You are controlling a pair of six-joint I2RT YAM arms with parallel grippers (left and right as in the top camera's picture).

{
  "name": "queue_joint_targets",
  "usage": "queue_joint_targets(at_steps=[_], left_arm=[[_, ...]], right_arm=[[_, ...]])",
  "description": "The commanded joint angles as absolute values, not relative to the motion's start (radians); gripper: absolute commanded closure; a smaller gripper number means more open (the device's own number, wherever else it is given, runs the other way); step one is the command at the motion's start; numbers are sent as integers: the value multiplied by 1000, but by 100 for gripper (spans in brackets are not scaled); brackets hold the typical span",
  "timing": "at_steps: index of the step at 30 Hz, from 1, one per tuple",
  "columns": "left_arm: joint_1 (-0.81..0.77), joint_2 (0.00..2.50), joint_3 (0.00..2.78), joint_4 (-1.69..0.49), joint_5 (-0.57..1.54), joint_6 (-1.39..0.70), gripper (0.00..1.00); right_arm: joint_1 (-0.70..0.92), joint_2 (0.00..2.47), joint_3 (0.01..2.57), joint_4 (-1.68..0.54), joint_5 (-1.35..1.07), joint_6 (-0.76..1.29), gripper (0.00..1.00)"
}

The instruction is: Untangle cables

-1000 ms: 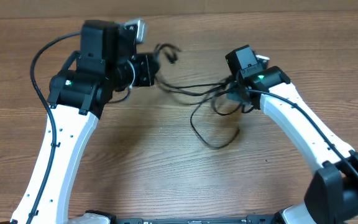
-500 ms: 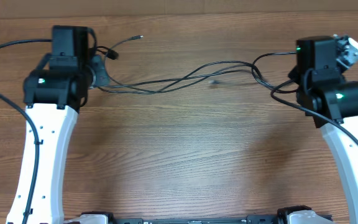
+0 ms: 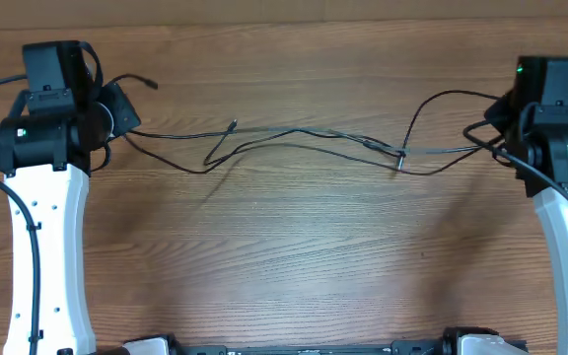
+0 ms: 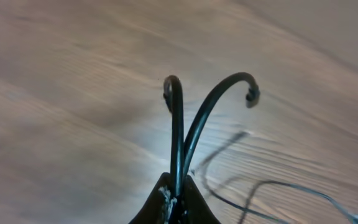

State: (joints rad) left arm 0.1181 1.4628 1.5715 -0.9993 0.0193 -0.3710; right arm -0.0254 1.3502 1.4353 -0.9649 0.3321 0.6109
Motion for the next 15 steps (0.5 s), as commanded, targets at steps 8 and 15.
queue_joint_targets(at_steps=[8,15], left_arm=[[-1,1473,1584,-996,252,-193,96],[-60,1517,1584,-1029,260,-179,96]], right_arm=[[78,1388,1453,-1004,-475,278,96],[211,1464,1452,-1080,-495,144,84]])
